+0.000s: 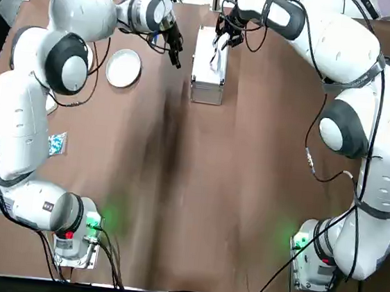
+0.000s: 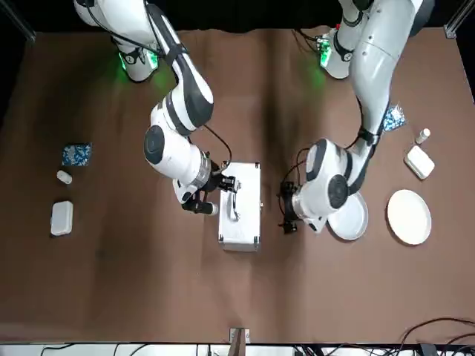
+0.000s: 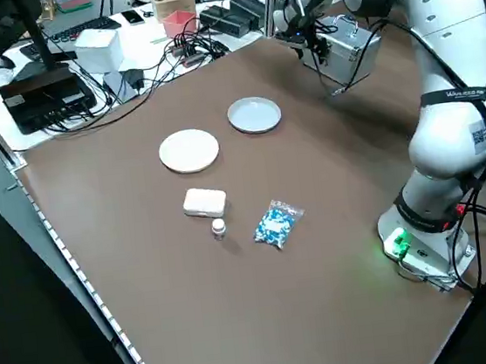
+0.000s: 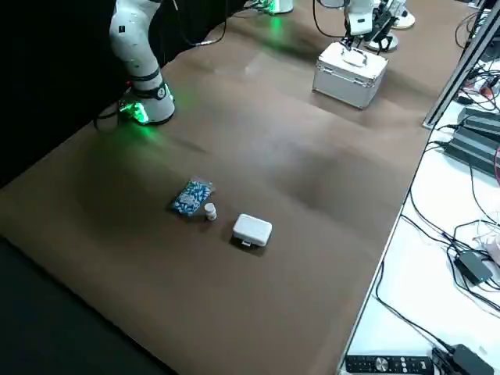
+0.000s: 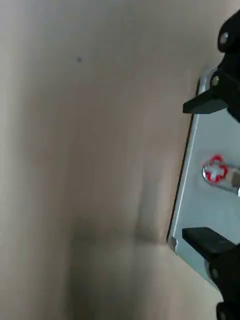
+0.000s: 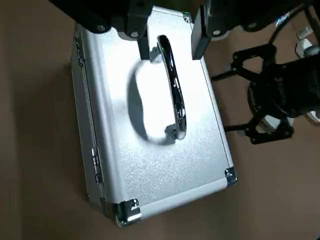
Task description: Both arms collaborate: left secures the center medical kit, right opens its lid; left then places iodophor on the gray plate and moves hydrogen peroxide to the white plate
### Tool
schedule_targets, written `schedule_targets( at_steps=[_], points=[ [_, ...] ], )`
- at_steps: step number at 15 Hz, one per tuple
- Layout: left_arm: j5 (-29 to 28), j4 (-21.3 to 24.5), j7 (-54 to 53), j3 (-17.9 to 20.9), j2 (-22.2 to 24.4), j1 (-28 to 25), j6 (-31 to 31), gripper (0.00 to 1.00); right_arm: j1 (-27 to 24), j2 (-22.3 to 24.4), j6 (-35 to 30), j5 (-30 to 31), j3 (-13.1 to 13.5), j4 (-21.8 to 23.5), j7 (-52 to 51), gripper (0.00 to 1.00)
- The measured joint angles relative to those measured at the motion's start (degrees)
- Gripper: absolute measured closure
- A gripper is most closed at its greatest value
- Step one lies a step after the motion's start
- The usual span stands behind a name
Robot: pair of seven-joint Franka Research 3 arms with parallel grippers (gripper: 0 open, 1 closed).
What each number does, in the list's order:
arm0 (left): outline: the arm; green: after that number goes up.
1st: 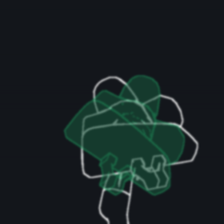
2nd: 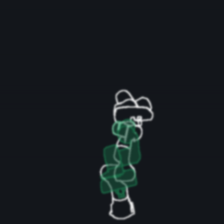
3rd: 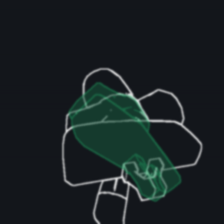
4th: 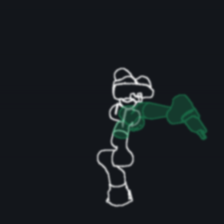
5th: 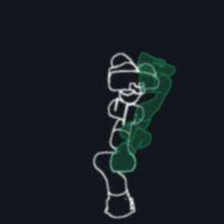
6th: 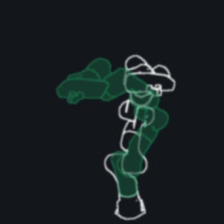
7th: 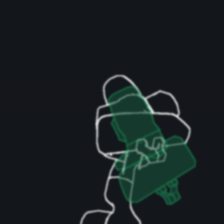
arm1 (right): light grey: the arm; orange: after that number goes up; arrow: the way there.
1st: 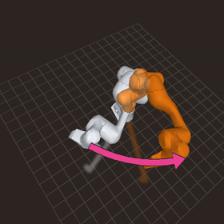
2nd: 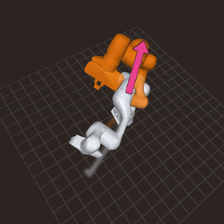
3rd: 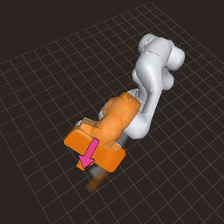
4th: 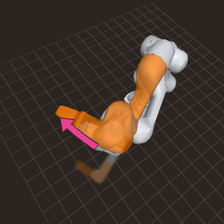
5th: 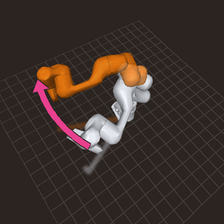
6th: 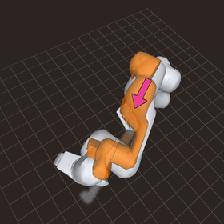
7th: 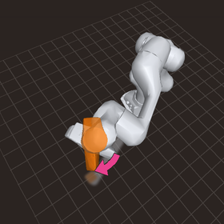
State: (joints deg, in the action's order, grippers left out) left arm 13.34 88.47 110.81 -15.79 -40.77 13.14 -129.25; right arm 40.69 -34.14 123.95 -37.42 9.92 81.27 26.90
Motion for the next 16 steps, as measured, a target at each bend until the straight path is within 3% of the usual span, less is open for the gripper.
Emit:
schedule_targets(
  at_steps=[5, 16],
  points=[
    [0.00, -0.04, 0.28, 0.11, -0.49, 3.40, -0.88, 0.00, 0.00, -0.14, 0.01, 0.00, 0.12, -0.37, -0.07, 0.59],
    [0.00, -0.12, 0.68, 0.20, -0.96, 5.29, -2.94, 0.00, 0.00, -0.68, 0.56, 0.00, 0.27, -1.56, -0.94, 0.55]
  ],
)
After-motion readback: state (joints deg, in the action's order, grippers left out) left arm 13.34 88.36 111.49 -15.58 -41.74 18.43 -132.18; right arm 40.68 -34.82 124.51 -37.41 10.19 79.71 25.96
